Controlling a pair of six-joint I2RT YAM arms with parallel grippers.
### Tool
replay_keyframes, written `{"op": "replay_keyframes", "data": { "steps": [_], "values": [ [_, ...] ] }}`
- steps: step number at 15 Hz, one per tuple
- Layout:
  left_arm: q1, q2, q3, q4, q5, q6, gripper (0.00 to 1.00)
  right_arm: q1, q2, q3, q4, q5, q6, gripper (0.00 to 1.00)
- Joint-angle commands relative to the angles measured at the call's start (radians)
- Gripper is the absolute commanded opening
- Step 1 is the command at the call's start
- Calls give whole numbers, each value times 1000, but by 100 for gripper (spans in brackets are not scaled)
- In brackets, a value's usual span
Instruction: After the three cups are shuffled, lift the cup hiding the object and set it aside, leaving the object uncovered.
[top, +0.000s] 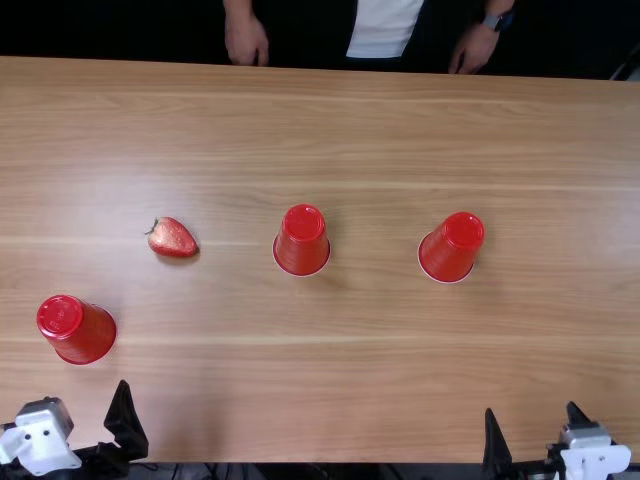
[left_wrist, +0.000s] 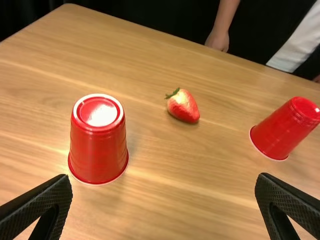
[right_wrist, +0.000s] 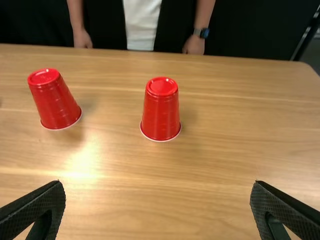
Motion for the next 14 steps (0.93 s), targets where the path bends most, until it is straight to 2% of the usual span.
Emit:
{"op": "replay_keyframes", "data": {
  "steps": [1,2,3,5,8,11,13,14],
  "values": [
    [-4,-9,-21,16,-4,8,100,-21,-24,-34,7,7,7,100],
    [-4,-9,-29,19,-2,12,100,-23,-24,-52,9,7,9,100],
    [-4,-9,-44,40,-2,36,100,-23,-24,-54,11,7,9,100],
    [-4,-9,-107,110,0,110,100,-21,-24,-78,29,6,7,100],
    [-4,-9,-234,323,0,202,100,-21,-24,-156,101,0,0,100],
    [-5,-9,-360,590,2,264,100,-21,-24,-282,368,2,1,100],
    [-5,-9,-420,688,9,305,100,-21,-24,-376,600,15,11,100],
    [-5,-9,-449,704,26,319,100,-23,-24,-434,720,31,11,100]
  ]
}}
